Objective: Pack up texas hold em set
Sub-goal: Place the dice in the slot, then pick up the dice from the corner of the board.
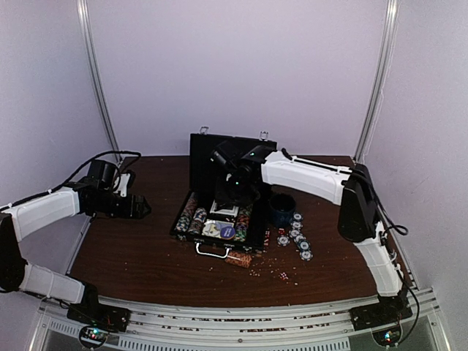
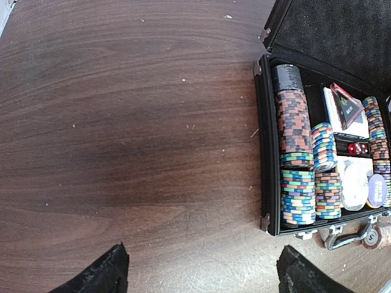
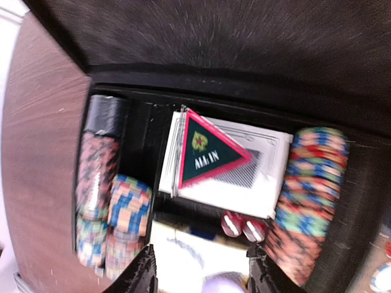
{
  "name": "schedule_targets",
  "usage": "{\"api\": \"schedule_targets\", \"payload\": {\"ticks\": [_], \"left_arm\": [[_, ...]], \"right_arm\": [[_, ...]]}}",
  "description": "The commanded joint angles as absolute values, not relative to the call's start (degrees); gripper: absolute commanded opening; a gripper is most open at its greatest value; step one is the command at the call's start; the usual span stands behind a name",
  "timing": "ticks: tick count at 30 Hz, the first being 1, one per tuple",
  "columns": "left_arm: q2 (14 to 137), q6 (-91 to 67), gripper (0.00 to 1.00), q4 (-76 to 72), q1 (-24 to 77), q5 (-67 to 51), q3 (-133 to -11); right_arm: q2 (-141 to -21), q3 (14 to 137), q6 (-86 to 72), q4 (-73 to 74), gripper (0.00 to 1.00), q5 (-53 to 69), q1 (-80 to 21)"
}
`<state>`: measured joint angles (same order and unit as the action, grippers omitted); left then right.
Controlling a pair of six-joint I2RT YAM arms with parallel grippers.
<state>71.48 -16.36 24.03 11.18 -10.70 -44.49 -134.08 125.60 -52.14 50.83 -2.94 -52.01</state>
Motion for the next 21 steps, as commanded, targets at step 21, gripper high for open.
{"api": "schedule_targets", "payload": {"ticks": [21], "left_arm": [[70.3, -21.0, 0.87, 17.6, 10.8, -12.6, -42.9]], "right_arm": [[-93.1, 63.0, -56.5, 45.4, 0.54, -6.5, -67.5]]}}
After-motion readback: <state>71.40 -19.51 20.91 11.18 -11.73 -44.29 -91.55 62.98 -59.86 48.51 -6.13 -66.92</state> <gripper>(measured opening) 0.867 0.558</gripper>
